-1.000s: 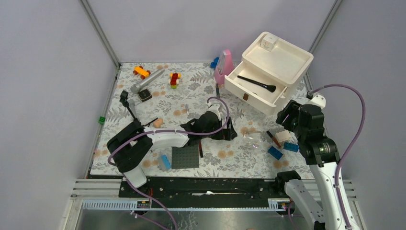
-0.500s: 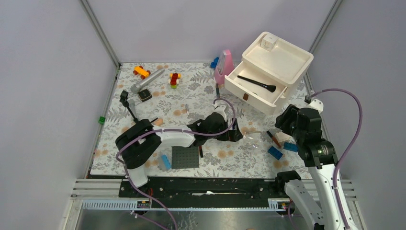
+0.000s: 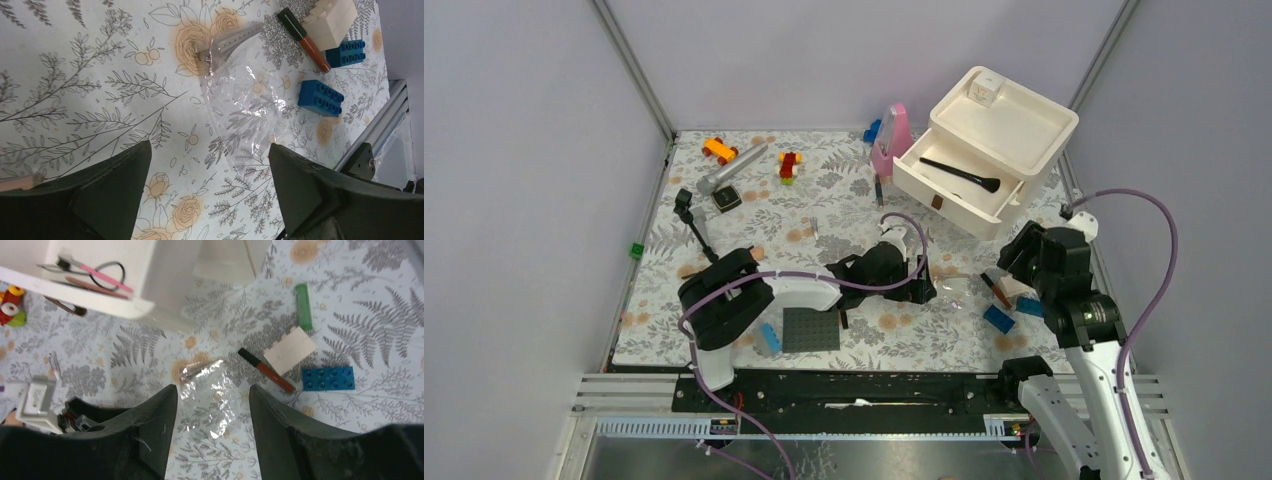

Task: Organize the makeup
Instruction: Close the drawer in the storage box.

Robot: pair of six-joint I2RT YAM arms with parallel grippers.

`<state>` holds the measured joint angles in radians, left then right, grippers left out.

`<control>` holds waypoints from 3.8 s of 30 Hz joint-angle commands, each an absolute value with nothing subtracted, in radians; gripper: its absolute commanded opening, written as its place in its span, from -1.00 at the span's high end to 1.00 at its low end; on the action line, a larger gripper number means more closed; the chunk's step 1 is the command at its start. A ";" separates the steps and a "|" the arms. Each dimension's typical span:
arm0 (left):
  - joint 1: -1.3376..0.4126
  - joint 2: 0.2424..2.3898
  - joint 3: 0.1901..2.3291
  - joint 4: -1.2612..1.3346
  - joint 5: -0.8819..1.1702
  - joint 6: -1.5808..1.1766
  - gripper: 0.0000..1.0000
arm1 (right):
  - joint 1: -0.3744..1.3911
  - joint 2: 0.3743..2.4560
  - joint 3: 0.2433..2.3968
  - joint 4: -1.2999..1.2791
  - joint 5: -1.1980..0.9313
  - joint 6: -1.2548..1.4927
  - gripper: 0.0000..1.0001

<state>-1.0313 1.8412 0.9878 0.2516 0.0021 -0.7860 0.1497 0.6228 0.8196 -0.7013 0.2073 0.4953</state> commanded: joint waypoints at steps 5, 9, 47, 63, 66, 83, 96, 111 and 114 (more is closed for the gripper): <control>-1.022 1.706 1.005 0.290 -0.120 -0.630 -0.97 | 0.150 0.870 1.124 -0.540 0.428 0.413 -0.30; -1.003 1.677 1.023 0.316 -0.137 -0.584 -0.98 | 0.127 1.033 1.274 -0.505 0.468 0.362 -0.35; -0.884 1.848 1.257 0.357 -0.014 -0.472 -0.75 | -0.218 1.768 1.800 -0.508 0.122 0.361 0.28; -0.869 2.004 1.497 0.328 0.026 -0.467 -0.85 | -0.218 1.776 1.781 -0.510 0.054 0.334 1.00; -0.869 2.033 1.570 0.305 0.029 -0.466 -0.88 | -0.218 1.764 1.762 -0.502 0.053 0.336 1.00; -0.856 2.165 1.855 0.275 0.003 -0.409 -0.98 | -0.216 1.758 1.719 -0.501 -0.023 0.344 1.00; -0.839 2.285 1.998 0.434 -0.095 -0.323 -0.98 | -0.206 1.755 1.710 -0.505 -0.057 0.341 1.00; -0.836 2.196 1.754 0.528 -0.099 -0.284 -0.98 | -0.206 1.755 1.707 -0.505 -0.059 0.337 1.00; -0.837 2.131 1.629 0.608 -0.081 -0.302 -0.98 | -0.206 1.756 1.702 -0.501 -0.063 0.340 1.00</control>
<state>-0.8429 2.2425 1.7576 0.4599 -0.0853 -0.2916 -0.2409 1.7695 1.7294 -0.4397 0.1307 0.2764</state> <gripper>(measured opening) 0.986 0.273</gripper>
